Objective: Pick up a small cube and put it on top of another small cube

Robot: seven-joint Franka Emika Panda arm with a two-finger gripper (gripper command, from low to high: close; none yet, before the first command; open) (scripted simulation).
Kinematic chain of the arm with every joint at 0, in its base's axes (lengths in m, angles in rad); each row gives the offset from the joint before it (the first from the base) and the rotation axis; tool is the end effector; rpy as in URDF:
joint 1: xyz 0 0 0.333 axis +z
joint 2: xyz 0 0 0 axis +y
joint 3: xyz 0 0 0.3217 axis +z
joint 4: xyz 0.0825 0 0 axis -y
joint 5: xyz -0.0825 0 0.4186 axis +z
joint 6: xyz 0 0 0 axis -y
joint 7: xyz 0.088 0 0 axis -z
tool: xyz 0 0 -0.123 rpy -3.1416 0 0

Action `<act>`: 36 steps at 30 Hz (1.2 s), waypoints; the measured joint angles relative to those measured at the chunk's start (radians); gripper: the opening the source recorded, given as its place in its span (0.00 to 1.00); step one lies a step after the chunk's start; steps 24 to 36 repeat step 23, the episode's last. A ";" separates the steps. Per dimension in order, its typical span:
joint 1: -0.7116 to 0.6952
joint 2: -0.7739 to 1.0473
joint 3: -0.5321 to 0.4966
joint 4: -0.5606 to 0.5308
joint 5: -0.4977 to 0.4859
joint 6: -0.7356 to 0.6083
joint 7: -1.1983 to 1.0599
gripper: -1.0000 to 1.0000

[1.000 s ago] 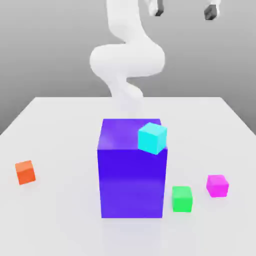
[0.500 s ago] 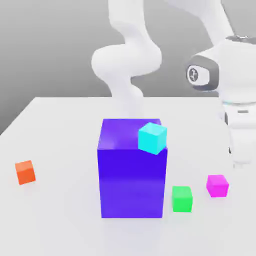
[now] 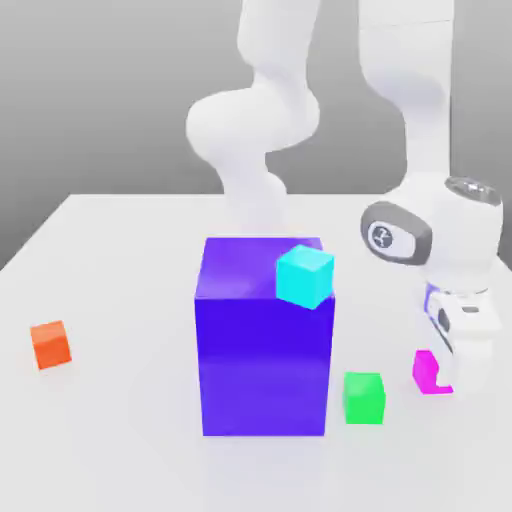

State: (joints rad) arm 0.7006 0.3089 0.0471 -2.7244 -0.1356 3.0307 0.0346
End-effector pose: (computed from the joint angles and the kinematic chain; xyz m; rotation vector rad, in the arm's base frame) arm 0.2779 0.2750 0.0842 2.8640 1.2887 -0.0016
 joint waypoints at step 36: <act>-0.234 -0.226 -0.081 -0.101 0.150 -0.125 -0.282 1.00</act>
